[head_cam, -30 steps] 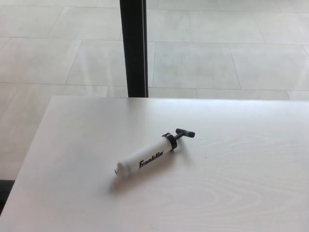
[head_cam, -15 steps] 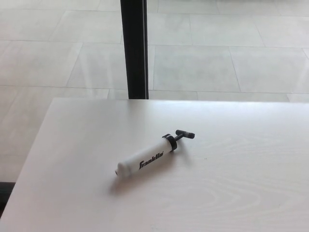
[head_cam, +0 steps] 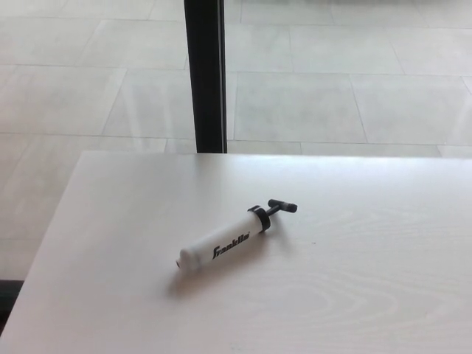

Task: The robot uses its left hand to lift the air pump kept on the middle of the desk and use the right hand to compress the handle

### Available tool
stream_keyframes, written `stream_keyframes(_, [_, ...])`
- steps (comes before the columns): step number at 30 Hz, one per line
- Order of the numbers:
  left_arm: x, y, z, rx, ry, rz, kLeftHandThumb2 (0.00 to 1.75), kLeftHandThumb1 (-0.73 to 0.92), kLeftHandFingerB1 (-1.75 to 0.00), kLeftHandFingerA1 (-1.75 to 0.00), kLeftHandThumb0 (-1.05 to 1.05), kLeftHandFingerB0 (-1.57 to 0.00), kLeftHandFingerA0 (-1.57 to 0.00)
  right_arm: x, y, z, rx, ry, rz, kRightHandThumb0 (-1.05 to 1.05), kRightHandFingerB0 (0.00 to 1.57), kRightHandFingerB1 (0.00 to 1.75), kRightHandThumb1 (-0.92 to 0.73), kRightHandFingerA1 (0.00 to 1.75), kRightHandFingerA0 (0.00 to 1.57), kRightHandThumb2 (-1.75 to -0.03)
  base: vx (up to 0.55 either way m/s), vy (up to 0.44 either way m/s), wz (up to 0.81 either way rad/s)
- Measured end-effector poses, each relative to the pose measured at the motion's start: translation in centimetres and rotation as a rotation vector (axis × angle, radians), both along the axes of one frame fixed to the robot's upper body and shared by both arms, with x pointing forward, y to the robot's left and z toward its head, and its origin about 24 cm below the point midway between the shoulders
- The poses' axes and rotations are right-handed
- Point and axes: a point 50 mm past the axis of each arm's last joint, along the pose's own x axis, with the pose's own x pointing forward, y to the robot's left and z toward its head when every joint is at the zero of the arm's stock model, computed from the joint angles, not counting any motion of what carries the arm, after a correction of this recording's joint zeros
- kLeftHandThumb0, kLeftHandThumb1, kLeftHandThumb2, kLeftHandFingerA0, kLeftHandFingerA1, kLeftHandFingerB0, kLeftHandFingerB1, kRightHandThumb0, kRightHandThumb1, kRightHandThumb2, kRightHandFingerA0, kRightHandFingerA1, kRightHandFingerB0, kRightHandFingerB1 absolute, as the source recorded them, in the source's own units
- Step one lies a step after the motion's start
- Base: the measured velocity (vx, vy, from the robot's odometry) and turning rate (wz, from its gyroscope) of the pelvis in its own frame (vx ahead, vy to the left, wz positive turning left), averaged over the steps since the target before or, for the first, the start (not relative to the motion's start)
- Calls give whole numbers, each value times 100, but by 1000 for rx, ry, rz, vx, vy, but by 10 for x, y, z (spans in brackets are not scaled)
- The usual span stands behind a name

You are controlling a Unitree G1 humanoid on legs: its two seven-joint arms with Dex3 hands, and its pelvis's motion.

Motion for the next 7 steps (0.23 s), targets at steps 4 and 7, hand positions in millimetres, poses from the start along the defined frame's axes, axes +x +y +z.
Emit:
stream_keyframes(4, [-8, -1, -6, -43, -27, 58, 106, 67, -52, -61, -78, -23, -33, -11, 3, -13, 34, 26, -25, -80, 19, 48, -92, 81, 39, -69, 0, 0, 0])
stream_keyframes(7, [-13, 1, -7, -56, -44, 93, 107, 66, -50, -64, -75, -20, -38, -15, 4, -18, 36, 40, -27, -78, 27, 46, -90, 83, 45, -67, 0, 0, 0])
